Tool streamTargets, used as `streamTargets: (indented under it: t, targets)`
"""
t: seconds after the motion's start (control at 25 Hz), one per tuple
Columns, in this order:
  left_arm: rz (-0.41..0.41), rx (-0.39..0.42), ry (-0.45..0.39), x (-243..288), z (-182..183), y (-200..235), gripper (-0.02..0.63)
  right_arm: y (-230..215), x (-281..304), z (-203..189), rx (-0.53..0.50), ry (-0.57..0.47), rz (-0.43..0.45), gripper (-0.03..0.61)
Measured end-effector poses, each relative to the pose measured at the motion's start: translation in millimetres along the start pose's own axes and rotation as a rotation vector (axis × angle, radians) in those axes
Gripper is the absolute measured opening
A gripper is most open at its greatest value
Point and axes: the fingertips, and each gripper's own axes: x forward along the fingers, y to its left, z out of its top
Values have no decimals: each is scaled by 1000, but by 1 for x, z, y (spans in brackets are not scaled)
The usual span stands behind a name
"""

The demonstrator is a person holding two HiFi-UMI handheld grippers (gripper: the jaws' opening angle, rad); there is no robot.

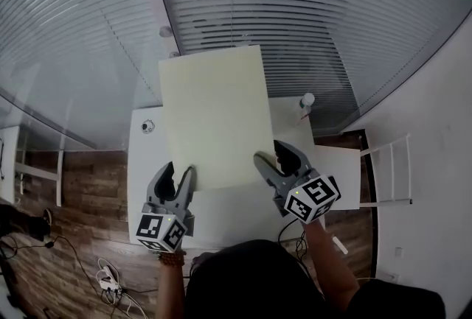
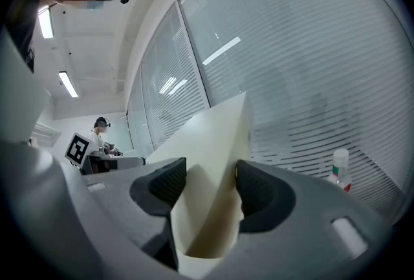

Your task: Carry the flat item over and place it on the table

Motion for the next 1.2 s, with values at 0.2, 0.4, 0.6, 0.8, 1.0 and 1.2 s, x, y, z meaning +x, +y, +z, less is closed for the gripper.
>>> streamTargets:
  t: [0.2,0.4,0.6,0.8,1.0,1.2]
  targets:
    - [13,-25,61,10,-22,9,202,-12,8,-28,56,56,-11,241]
    - [30,-65,118,21,-52,19,202,-25,16,-58,85,114,-29,241]
    - [42,-106,172,28,-79,29,202,-34,23,-88,142,163,-37,241]
    - [46,-122,217,34,-102,33,202,-42,25,-110,157,205,-47,241]
    - [54,-153,267,38,-128,38,202,-51,26,-135,178,249,-51,242]
    - [68,-198,310,35,-150,43,202,-50,27,-154,185,278,-55,242]
